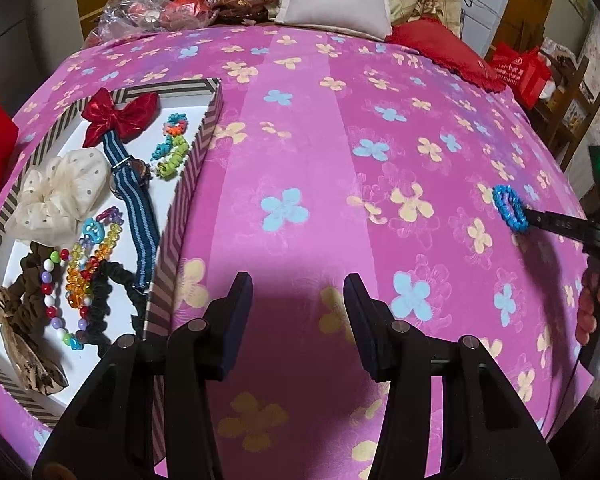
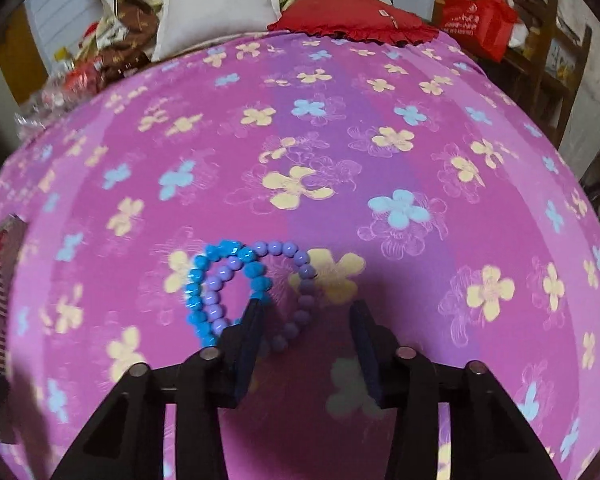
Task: Organize jewelry
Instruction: 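Grasp the blue and purple bead bracelets with the right tool, then grasp the blue bead bracelet with the left tool while the right tool keeps the purple bracelet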
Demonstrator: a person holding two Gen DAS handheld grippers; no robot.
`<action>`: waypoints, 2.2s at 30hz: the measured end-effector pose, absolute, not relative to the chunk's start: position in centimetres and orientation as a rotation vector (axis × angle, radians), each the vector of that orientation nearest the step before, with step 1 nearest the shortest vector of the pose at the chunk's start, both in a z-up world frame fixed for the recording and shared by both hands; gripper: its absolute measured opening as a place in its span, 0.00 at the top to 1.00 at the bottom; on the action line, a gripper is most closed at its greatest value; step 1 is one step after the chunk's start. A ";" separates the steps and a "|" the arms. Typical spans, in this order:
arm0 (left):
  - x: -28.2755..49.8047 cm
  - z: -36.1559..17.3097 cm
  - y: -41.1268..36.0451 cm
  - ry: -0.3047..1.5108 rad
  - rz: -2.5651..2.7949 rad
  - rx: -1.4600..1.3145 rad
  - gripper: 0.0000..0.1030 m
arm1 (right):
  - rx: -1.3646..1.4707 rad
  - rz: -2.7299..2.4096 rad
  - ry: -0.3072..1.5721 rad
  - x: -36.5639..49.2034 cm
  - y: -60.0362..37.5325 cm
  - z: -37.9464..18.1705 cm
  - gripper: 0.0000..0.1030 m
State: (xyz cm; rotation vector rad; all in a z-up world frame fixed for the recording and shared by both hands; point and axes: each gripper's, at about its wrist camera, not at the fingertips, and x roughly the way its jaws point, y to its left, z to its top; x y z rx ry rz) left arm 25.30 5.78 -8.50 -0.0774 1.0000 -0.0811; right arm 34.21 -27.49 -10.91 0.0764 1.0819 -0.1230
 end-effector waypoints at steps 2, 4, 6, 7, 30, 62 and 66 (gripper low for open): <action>25.4 -8.7 5.6 1.004 -0.079 -0.070 0.55 | 0.066 -0.121 1.056 34.5 -27.2 -10.7 0.72; 25.4 -8.9 5.5 1.004 -0.076 -0.065 0.55 | 0.069 -0.103 1.049 34.7 -26.9 -10.7 0.84; 25.5 -9.0 5.4 1.005 -0.074 -0.061 0.55 | 0.057 -0.085 1.049 34.6 -26.3 -10.8 0.92; 25.5 -9.1 5.3 1.004 -0.073 -0.059 0.55 | 0.058 -0.074 1.050 34.3 -26.0 -10.8 0.92; 29.5 -8.7 -15.1 1.092 -0.408 0.065 0.55 | 0.311 -0.058 0.968 22.6 -35.5 -10.4 0.92; 29.3 -7.9 -18.3 1.059 -0.443 0.090 0.93 | 0.482 -0.014 0.901 22.0 -38.4 -9.9 0.92; 28.7 -6.9 -15.3 1.041 -0.404 0.062 0.93 | 0.505 0.002 0.894 22.0 -38.5 -9.9 0.92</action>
